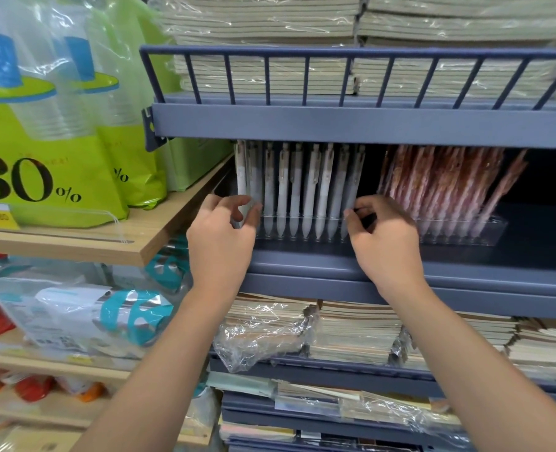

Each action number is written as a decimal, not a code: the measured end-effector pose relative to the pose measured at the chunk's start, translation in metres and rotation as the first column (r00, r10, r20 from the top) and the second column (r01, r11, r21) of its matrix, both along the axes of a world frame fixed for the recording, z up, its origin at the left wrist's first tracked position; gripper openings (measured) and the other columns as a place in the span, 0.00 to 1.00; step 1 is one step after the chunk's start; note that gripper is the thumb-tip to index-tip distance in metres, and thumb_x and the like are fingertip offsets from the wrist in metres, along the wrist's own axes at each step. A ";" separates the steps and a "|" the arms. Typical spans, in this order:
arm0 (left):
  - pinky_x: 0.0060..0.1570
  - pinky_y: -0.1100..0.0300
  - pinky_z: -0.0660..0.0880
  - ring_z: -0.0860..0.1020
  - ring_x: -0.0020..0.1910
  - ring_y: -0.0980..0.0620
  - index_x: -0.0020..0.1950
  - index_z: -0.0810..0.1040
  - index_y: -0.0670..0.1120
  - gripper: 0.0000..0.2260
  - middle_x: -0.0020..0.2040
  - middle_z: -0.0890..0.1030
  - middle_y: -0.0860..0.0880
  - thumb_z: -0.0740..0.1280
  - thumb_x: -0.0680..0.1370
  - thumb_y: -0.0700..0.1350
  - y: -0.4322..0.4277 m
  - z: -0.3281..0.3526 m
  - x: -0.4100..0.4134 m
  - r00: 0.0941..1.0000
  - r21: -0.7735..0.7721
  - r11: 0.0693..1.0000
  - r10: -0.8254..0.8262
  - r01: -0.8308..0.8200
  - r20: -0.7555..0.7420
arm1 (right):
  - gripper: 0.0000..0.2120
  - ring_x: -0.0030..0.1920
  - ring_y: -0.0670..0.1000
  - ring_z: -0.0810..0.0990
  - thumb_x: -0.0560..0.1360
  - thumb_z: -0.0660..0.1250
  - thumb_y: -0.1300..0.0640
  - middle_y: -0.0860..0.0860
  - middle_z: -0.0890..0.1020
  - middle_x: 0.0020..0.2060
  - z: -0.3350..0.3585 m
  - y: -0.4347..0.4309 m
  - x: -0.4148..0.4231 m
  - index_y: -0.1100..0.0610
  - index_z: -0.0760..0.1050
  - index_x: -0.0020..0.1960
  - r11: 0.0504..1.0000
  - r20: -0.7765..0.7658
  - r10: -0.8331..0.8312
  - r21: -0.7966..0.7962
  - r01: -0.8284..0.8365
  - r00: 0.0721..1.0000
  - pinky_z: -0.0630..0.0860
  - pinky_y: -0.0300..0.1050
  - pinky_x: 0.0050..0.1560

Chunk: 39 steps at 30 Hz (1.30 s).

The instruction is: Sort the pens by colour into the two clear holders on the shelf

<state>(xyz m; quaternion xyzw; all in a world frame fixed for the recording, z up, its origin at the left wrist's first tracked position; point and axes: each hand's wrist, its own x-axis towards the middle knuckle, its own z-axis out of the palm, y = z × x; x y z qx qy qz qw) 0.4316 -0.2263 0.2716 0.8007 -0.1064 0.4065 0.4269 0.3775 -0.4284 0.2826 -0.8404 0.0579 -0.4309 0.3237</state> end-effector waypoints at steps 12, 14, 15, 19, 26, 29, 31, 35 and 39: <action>0.41 0.61 0.69 0.78 0.40 0.50 0.53 0.85 0.48 0.09 0.41 0.82 0.49 0.71 0.77 0.50 -0.002 0.005 0.004 0.997 -0.027 1.000 0.000 -0.002 -0.082 | 0.05 0.44 0.50 0.78 0.77 0.68 0.57 0.52 0.81 0.45 0.000 0.000 -0.001 0.58 0.78 0.51 1.000 -0.002 -0.013 -0.011 0.013 1.000 0.74 0.41 0.45; 0.40 0.59 0.71 0.78 0.38 0.50 0.52 0.84 0.47 0.09 0.39 0.81 0.50 0.72 0.76 0.51 -0.002 0.005 0.006 0.991 -0.090 0.996 -0.040 0.028 -0.127 | 0.05 0.44 0.50 0.78 0.77 0.68 0.57 0.52 0.81 0.45 0.000 0.000 0.000 0.58 0.78 0.51 1.000 0.001 -0.013 -0.010 0.013 1.000 0.74 0.42 0.45; 0.39 0.59 0.72 0.78 0.38 0.49 0.52 0.83 0.48 0.09 0.38 0.81 0.50 0.73 0.75 0.51 -0.002 0.005 0.007 0.989 -0.112 0.993 -0.054 0.039 -0.138 | 0.05 0.44 0.50 0.78 0.77 0.68 0.57 0.52 0.81 0.45 0.000 0.000 0.000 0.58 0.78 0.51 1.000 0.003 -0.011 -0.010 0.011 1.000 0.75 0.43 0.45; 0.36 0.62 0.70 0.78 0.37 0.50 0.50 0.83 0.48 0.09 0.37 0.80 0.51 0.73 0.75 0.52 -0.003 0.005 0.008 0.988 -0.126 0.991 -0.063 0.046 -0.141 | 0.05 0.44 0.51 0.79 0.77 0.68 0.57 0.52 0.81 0.45 0.000 0.001 -0.001 0.59 0.78 0.50 1.000 0.011 -0.009 -0.021 0.010 1.000 0.76 0.45 0.46; 0.37 0.60 0.71 0.77 0.37 0.51 0.51 0.83 0.49 0.09 0.38 0.80 0.51 0.73 0.75 0.53 -0.003 0.004 0.006 0.989 -0.130 0.990 -0.075 0.059 -0.125 | 0.05 0.44 0.51 0.79 0.77 0.68 0.57 0.52 0.81 0.45 0.000 0.001 0.000 0.59 0.79 0.50 0.999 0.016 -0.016 -0.030 0.017 1.000 0.76 0.45 0.46; 0.38 0.68 0.70 0.74 0.35 0.56 0.49 0.80 0.51 0.07 0.36 0.77 0.55 0.73 0.75 0.52 -0.002 0.005 0.001 0.996 -0.158 0.985 -0.077 0.067 -0.053 | 0.05 0.44 0.51 0.79 0.77 0.68 0.58 0.52 0.81 0.44 0.000 0.001 0.000 0.59 0.79 0.50 0.999 0.015 -0.019 -0.032 0.019 1.000 0.77 0.45 0.46; 0.40 0.75 0.66 0.71 0.35 0.57 0.48 0.82 0.48 0.06 0.36 0.77 0.55 0.73 0.76 0.49 -0.006 0.005 -0.006 0.998 -0.082 0.995 -0.055 0.056 0.024 | 0.05 0.43 0.50 0.78 0.76 0.68 0.58 0.52 0.81 0.44 0.000 0.001 0.000 0.59 0.79 0.50 0.999 0.016 -0.026 -0.036 0.027 1.000 0.75 0.43 0.46; 0.45 0.59 0.75 0.81 0.41 0.47 0.53 0.85 0.45 0.10 0.45 0.85 0.47 0.72 0.77 0.49 -0.019 0.005 -0.010 0.999 0.006 1.000 -0.020 0.020 0.043 | 0.05 0.43 0.50 0.78 0.76 0.68 0.58 0.52 0.81 0.44 0.000 0.002 0.000 0.59 0.79 0.50 0.999 0.015 -0.027 -0.039 0.028 1.000 0.74 0.41 0.45; 0.41 0.59 0.73 0.82 0.40 0.44 0.54 0.86 0.44 0.10 0.44 0.86 0.44 0.72 0.77 0.48 -0.022 0.007 -0.012 0.998 -0.006 0.999 0.041 -0.041 0.053 | 0.05 0.43 0.50 0.78 0.76 0.68 0.58 0.52 0.81 0.44 0.000 0.002 0.000 0.59 0.79 0.50 0.999 0.008 -0.021 -0.031 0.021 1.000 0.74 0.41 0.45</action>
